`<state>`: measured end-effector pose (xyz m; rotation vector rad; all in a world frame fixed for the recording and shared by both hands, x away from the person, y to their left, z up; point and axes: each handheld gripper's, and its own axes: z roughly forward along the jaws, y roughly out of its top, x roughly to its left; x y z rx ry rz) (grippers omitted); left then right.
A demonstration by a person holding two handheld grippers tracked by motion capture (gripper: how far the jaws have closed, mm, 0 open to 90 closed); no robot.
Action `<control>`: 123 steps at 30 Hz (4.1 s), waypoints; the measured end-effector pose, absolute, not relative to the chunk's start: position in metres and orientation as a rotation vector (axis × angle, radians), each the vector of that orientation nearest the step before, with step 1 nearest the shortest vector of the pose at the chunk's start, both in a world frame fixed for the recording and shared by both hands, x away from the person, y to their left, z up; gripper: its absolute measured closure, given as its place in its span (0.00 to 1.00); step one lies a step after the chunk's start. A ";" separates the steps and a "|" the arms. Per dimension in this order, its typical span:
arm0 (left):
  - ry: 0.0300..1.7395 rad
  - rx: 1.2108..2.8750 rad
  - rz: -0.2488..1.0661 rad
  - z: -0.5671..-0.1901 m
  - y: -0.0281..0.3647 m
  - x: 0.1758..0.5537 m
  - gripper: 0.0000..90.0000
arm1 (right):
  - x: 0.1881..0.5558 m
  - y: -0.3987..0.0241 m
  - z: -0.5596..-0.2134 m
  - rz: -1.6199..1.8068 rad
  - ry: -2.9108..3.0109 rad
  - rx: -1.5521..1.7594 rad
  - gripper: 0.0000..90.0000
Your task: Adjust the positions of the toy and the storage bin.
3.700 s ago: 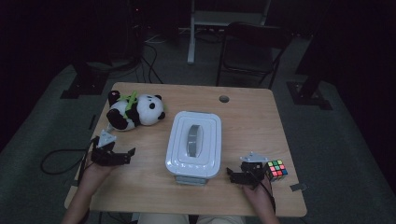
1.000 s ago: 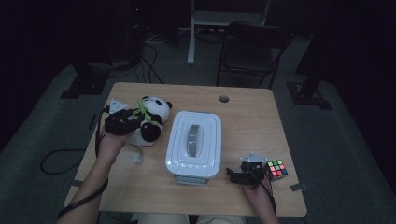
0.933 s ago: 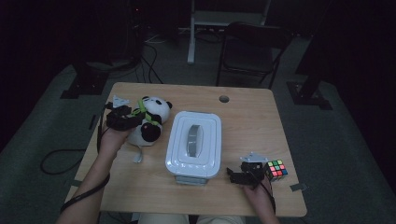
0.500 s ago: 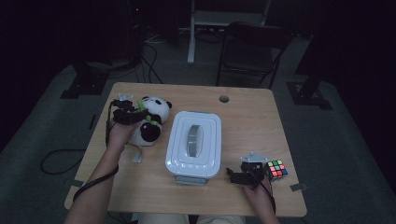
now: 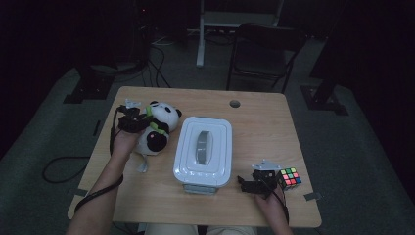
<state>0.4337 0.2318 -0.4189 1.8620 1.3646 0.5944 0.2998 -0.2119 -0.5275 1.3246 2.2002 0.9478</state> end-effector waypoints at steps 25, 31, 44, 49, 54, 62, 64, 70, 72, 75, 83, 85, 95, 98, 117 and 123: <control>1.272 1.828 0.514 -0.435 0.280 0.381 0.75 | 0.300 -0.212 -0.527 0.947 2.201 1.325 0.15; 1.242 1.840 0.515 -0.426 0.277 0.378 0.54 | 0.300 -0.212 -0.527 0.947 2.200 1.325 0.15; 1.145 1.850 0.479 -0.404 0.261 0.349 0.23 | 0.300 -0.212 -0.527 0.948 2.199 1.327 0.15; 1.097 1.881 0.460 -0.398 0.250 0.339 0.21 | 0.300 -0.212 -0.527 0.948 2.200 1.326 0.15; 1.072 1.924 0.416 -0.400 0.242 0.334 0.11 | 0.300 -0.212 -0.527 0.948 2.200 1.326 0.15; 0.989 1.945 0.383 -0.405 0.231 0.313 0.04 | 0.300 -0.212 -0.527 0.948 2.200 1.326 0.15; 0.967 1.955 0.391 -0.407 0.228 0.306 0.04 | 0.300 -0.212 -0.527 0.948 2.200 1.325 0.15; 0.939 1.980 0.424 -0.412 0.223 0.288 0.04 | 0.300 -0.212 -0.527 0.948 2.200 1.326 0.15; 0.942 1.977 0.421 -0.415 0.224 0.284 0.05 | 0.300 -0.212 -0.527 0.948 2.200 1.326 0.15; 0.943 1.981 0.424 -0.421 0.225 0.280 0.05 | 0.300 -0.212 -0.527 0.948 2.200 1.325 0.15; 0.937 1.990 0.409 -0.438 0.230 0.266 0.05 | 0.300 -0.212 -0.528 0.948 2.200 1.323 0.15; 0.937 1.992 0.412 -0.441 0.230 0.264 0.05 | 0.300 -0.212 -0.528 0.948 2.200 1.323 0.15; 0.922 2.066 0.422 -0.478 0.228 0.262 0.05 | 0.300 -0.212 -0.528 0.948 2.200 1.323 0.15; 0.906 2.072 0.405 -0.485 0.223 0.261 0.05 | 0.300 -0.212 -0.527 0.948 2.200 1.323 0.15; 0.809 2.204 0.297 -0.518 0.203 0.278 0.05 | 0.298 -0.212 -0.527 0.950 2.202 1.322 0.15; 0.830 2.220 0.305 -0.522 0.204 0.283 0.05 | 0.297 -0.211 -0.528 0.956 2.219 1.301 0.15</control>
